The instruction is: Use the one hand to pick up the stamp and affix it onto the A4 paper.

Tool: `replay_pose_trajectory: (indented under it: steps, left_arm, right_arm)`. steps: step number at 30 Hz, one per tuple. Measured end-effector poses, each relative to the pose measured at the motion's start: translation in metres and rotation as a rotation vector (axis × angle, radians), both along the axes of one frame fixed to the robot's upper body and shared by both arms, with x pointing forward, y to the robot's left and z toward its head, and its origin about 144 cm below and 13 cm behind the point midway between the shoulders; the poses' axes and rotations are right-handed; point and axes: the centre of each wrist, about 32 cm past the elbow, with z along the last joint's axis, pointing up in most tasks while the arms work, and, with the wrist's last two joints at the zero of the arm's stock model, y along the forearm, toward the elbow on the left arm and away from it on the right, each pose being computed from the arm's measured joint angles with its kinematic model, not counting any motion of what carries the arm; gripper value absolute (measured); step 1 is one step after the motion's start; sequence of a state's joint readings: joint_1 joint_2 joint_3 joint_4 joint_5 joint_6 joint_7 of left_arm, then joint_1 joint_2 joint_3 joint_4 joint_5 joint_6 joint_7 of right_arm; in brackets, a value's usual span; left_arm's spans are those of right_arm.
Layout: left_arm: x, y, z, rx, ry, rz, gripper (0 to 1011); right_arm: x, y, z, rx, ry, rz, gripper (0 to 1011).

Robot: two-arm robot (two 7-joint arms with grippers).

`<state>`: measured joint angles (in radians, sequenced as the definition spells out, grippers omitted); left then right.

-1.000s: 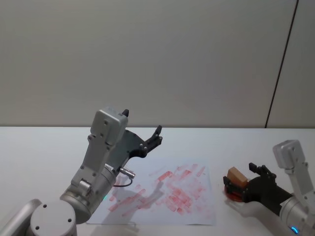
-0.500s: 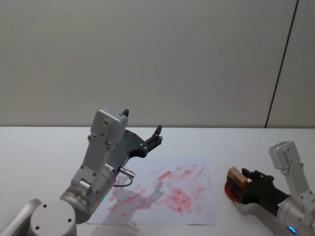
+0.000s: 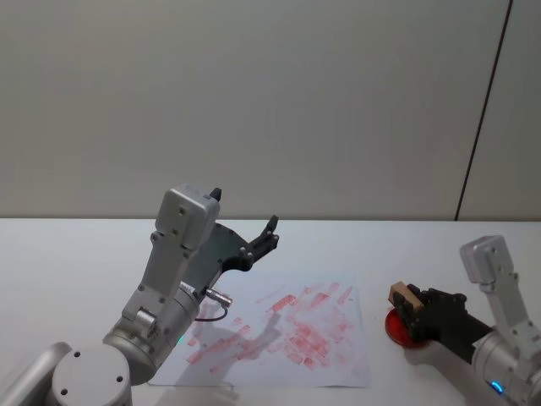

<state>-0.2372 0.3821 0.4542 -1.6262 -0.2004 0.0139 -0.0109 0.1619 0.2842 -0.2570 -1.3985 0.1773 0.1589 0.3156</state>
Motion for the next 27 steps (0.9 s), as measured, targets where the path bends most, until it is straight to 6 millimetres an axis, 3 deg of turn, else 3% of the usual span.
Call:
replay_pose_trajectory:
  steps: [15,27]
  left_arm:
    - [0.0,0.0,0.0,0.0,0.0,0.0,1002]
    - [0.0,0.0,0.0,0.0,0.0,0.0,1003]
  right_arm:
    - [0.0,0.022,0.017,0.053,-0.055,0.085,216]
    - [0.001,0.048,0.011,0.049,-0.041,0.137,216]
